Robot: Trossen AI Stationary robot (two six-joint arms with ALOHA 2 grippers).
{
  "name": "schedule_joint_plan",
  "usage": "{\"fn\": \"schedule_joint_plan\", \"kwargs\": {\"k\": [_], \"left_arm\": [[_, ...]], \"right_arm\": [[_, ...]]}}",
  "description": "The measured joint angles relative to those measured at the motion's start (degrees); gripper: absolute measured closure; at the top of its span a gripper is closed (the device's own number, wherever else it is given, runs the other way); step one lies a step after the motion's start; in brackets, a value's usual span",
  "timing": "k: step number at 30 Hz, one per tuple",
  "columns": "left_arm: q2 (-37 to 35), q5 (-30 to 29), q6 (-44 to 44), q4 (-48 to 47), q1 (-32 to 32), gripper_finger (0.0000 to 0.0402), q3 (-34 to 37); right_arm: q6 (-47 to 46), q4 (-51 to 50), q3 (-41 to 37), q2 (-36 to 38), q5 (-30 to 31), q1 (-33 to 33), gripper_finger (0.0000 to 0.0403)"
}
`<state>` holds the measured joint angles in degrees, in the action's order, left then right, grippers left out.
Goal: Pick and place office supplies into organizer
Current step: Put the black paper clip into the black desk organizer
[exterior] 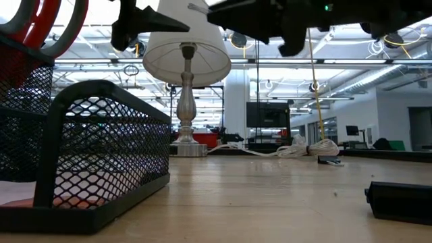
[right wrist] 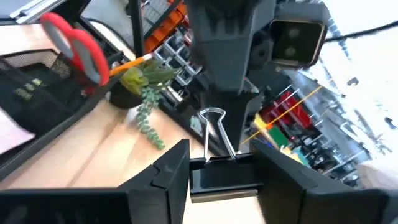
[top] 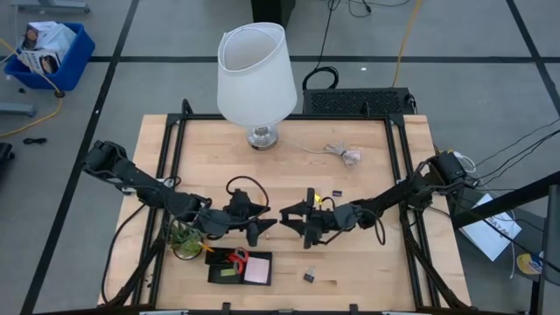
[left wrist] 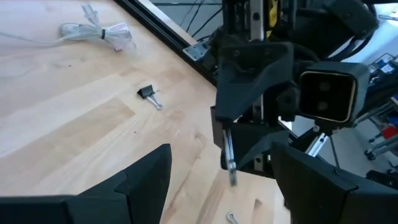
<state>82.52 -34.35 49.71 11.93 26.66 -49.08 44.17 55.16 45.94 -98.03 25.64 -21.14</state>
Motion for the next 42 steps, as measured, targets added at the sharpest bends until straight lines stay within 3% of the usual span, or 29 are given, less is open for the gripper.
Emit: {"fn": "schedule_joint_plan", "kwargs": {"k": [19,29,42], "left_arm": [[0.0,-0.5,-0.5,-0.7,0.0,0.0135,0.0],[0.0,-0.7,-2.0,-0.3,-0.2,0.0255,0.0],[0.0,0.1,-3.1,0.4,-0.3,0.0359,0.0]], "right_arm": [[0.1,-0.1,1.5,-0.1,-0.6,1.3,0.0249],[-0.3,0.1,1.5,-0.1,-3.6,1.3,0.025],[-0.6,0.3,1.5,-0.1,-4.7,1.4,0.0249]]}}
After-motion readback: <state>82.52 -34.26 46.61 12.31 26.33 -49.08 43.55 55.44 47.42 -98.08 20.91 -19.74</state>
